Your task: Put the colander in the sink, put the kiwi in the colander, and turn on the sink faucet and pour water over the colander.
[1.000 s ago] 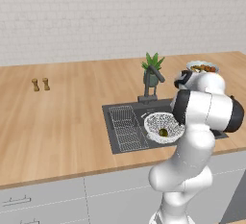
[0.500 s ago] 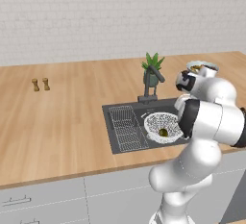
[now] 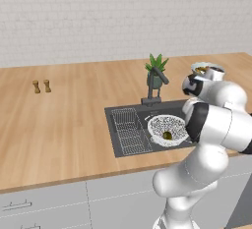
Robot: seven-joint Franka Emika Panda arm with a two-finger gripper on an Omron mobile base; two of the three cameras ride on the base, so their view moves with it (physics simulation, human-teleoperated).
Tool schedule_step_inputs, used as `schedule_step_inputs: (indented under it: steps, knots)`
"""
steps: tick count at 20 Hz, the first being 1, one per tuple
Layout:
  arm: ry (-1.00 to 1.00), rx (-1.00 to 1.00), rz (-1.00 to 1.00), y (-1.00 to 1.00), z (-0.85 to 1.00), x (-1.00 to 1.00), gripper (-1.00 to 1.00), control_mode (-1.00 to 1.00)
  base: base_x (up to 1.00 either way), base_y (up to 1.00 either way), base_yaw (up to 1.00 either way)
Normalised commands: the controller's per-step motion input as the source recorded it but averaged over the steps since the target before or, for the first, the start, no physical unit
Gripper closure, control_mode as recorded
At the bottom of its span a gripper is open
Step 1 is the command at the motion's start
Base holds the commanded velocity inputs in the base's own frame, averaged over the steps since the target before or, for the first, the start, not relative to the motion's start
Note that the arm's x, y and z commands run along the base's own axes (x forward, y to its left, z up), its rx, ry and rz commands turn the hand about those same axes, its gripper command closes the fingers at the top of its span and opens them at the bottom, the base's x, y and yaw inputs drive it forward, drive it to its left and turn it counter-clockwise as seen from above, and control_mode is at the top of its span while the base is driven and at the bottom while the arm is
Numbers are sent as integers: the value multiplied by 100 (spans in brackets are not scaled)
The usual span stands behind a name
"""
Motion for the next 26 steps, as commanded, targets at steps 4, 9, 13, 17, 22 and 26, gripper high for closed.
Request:
schedule_step_inputs:
  steps: [4, 9, 13, 17, 22, 26]
  knots:
    - [-38, 0, 21, -19, 3, 17, -100, -100, 0, 0, 0]
    - [-59, 3, 45, -29, 5, 9, -100, -100, 0, 0, 0]
    - [-54, 9, 40, -5, 1, 19, -100, -100, 0, 0, 0]
    - [-22, 29, 25, 0, 23, 37, -100, -100, 0, 0, 0]
    - [-1, 20, 16, 0, 49, 32, -100, -100, 0, 0, 0]
    - [0, 19, 10, -3, 46, 13, -100, -100, 0, 0, 0]
